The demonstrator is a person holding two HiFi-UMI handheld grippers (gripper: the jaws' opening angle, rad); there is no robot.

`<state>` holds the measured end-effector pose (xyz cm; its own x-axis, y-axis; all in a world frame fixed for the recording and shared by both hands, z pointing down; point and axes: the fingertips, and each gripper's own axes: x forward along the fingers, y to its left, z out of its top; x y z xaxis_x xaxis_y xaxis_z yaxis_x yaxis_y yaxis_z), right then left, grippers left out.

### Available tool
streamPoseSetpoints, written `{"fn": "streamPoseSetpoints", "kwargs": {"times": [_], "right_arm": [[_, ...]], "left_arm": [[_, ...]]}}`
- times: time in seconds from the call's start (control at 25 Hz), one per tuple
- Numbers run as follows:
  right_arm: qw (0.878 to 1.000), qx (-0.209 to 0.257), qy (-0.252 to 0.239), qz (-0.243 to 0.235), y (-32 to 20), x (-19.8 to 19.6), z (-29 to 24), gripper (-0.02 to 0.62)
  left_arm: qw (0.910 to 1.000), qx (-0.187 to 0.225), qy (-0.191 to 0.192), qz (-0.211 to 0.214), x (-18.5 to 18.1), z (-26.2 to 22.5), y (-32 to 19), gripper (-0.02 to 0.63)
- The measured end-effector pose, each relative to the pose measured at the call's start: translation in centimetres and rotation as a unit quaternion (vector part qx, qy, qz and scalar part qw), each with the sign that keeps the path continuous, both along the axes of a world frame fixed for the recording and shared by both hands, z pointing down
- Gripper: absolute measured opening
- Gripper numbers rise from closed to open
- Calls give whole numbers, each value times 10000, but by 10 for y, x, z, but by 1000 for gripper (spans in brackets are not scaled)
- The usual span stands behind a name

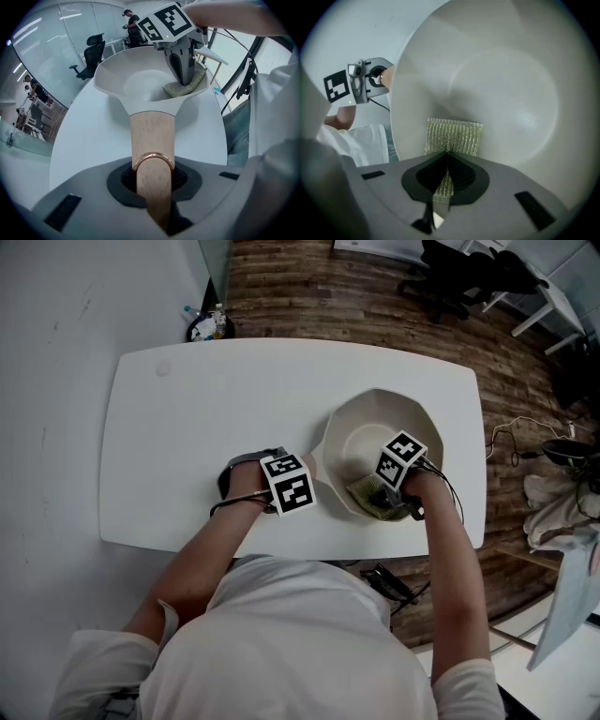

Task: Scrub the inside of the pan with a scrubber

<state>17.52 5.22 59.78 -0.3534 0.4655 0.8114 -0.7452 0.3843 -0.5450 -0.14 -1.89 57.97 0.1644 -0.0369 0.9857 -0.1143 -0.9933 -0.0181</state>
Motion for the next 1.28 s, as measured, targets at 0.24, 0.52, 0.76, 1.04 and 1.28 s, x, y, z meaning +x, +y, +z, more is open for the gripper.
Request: {"fn": "streamPoseSetpoints", "kwargs": {"times": [0.24,0.52,0.76,1.04,1.28], "right_arm": [[9885,225,-1202,895,-18,-38,-5,26],[9711,448,-1748,1560,-34,-55,-10,26],[9600,736,-1924,1894,-51,-67,-11,26],[9392,1251,-2137,2376,-78,-82,-14,26],[9215,1662,-2156,2771,-97,-82,-17,27]], "left_arm": [[10000,-54,-14,-27,2,-1,2,75],[10000,-69,-35,-29,4,-2,3,75],[9999,-92,-41,-40,2,-2,2,75],[9999,-101,-49,-14,-2,-1,1,75],[9999,-120,-79,20,1,-3,5,75]]}}
